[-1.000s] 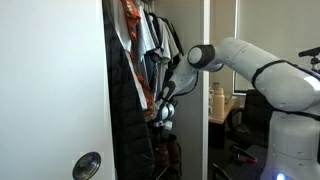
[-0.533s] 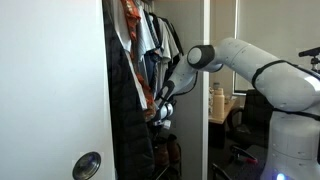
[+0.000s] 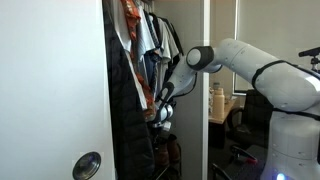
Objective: Move the left brown boot on the shoe rack to the left
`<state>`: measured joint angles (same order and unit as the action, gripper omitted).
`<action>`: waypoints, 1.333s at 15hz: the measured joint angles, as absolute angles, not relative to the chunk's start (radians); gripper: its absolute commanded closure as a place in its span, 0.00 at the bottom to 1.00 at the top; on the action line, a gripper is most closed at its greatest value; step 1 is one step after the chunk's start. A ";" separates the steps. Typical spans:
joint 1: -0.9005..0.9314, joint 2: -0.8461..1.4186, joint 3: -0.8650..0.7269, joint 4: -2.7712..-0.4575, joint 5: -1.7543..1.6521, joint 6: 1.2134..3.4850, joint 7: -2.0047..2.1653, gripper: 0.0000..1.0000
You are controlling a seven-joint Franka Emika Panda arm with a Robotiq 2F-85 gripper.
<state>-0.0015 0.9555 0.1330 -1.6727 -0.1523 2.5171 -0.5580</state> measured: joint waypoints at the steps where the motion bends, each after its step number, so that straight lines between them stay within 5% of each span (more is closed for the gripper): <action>1: -0.001 0.955 0.133 -1.673 -0.152 2.519 -0.558 0.94; 20: -0.068 0.822 0.256 -1.758 -0.151 2.542 -0.767 0.95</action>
